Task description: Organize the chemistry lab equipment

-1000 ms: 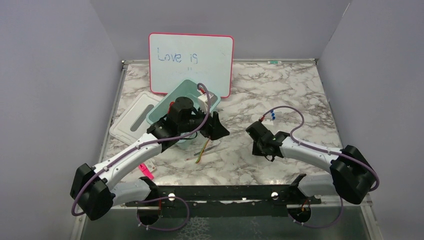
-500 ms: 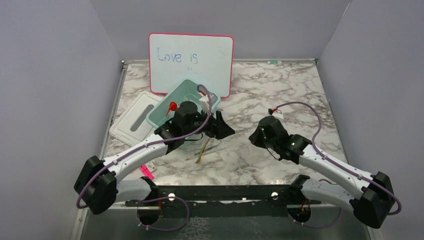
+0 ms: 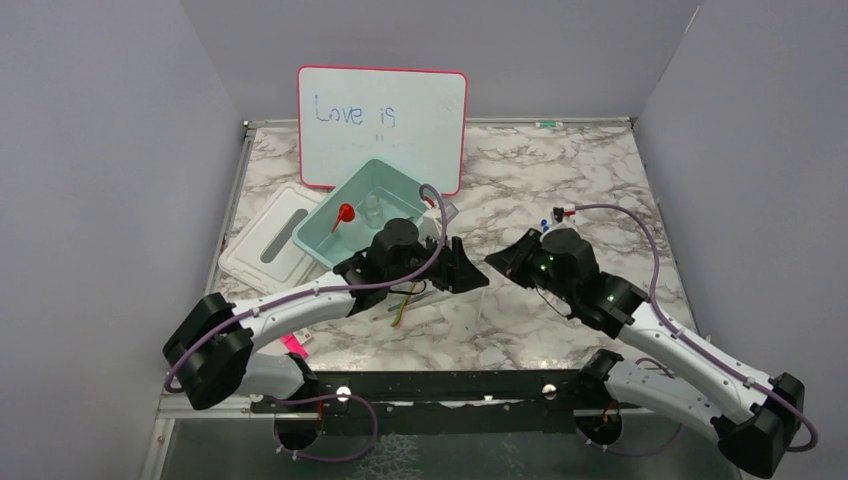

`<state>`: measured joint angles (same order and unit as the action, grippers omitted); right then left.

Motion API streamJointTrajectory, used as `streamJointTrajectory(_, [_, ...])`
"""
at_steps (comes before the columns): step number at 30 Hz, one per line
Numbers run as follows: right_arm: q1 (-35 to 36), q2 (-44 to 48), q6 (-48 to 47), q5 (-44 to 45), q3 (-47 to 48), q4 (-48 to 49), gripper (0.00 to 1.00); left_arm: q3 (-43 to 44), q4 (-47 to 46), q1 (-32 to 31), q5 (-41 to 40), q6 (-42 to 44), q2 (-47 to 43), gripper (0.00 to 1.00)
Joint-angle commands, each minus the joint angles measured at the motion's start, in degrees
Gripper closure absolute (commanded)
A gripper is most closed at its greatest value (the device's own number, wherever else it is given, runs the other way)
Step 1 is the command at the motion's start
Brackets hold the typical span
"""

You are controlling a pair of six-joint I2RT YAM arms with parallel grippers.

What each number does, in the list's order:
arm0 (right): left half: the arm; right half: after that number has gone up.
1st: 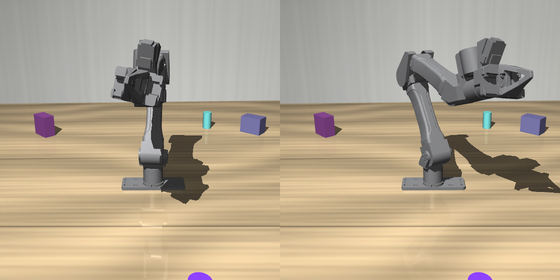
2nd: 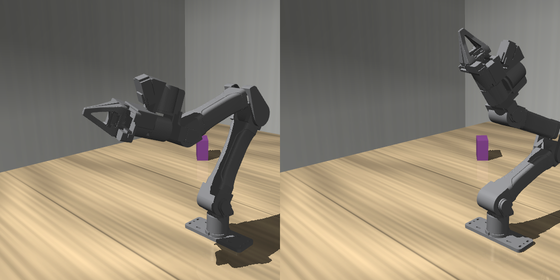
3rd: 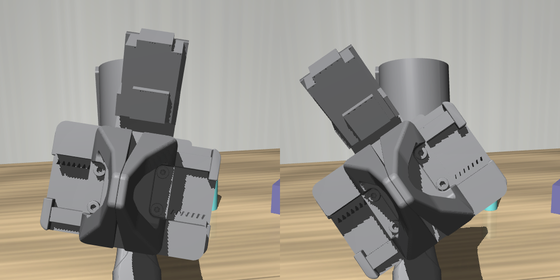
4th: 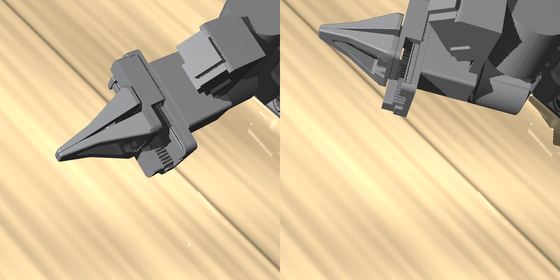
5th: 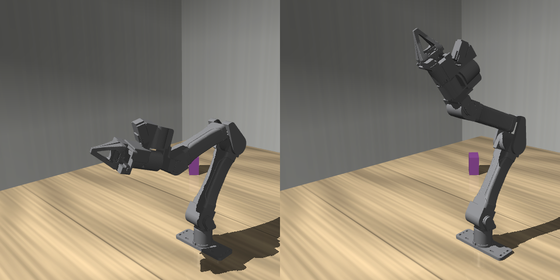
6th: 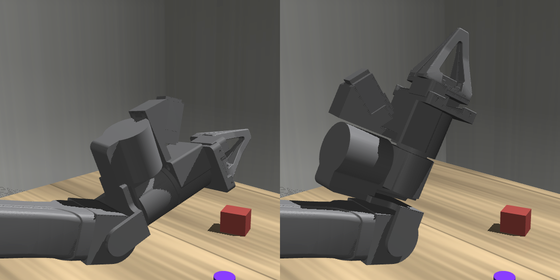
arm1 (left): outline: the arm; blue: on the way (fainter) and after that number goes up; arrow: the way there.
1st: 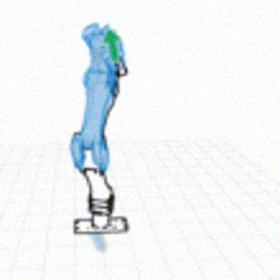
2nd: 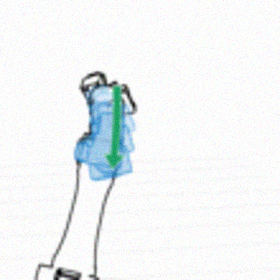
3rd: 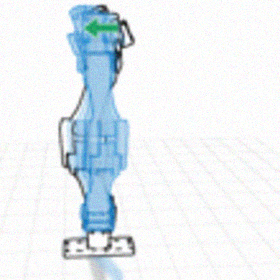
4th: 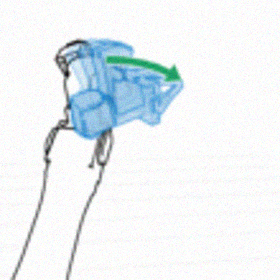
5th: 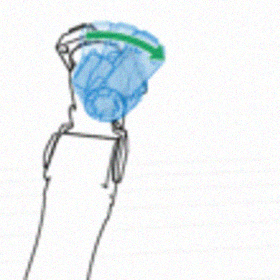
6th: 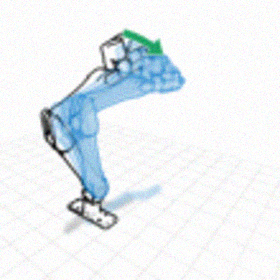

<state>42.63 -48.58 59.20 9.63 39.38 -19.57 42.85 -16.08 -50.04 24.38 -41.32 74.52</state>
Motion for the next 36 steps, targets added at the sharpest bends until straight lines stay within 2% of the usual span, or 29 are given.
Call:
streamJointTrajectory(1, [-0.27, 1.36, 3.85, -3.09, 0.30, 3.91, 0.82, 1.06, -4.00, -1.72, -2.96, -1.00, 1.18, 0.53])
streamJointTrajectory(7, [-0.27, 2.27, 4.64, -3.46, 0.15, 4.72, 0.82, 0.77, -3.97, -2.99, -3.71, -0.72, 1.52, 0.67])
streamJointTrajectory(12, [-0.27, 1.95, 4.61, -3.74, 0.02, 4.85, 0.82, 1.14, -3.80, -3.26, -3.64, 1.06, 1.70, 0.83])
streamJointTrajectory(15, [-0.27, 1.58, 4.46, -3.52, 0.05, 4.72, 0.81, 1.34, -3.44, -3.22, -3.49, 2.21, 1.75, 0.89])
streamJointTrajectory(18, [-0.27, 1.55, 3.95, -3.18, 0.66, 3.92, 0.74, 2.25, -1.29, -3.24, -3.40, 4.87, 1.53, 0.94])
streamJointTrajectory(21, [-0.27, 2.35, 2.38, -3.07, 1.49, 2.92, 0.55, 5.64, 6.03, -3.22, -4.35, 9.76, 1.85, 0.95])
streamJointTrajectory(23, [-0.27, 3.52, 1.51, -2.12, 1.64, 2.79, 0.47, 7.90, 10.60, -3.26, -5.46, 12.89, 1.90, 0.95])
streamJointTrajectory(31, [-0.27, 8.46, 0.36, 4.64, 3.71, -3.84, 0.44, 16.99, 28.58, -0.42, -10.36, 25.06, 3.03, 0.95])
streamJointTrajectory(36, [-0.27, 11.93, -0.05, 6.86, 3.04, -5.55, 0.44, 20.71, 36.22, 8.17, -8.92, 30.90, 2.76, 0.95])
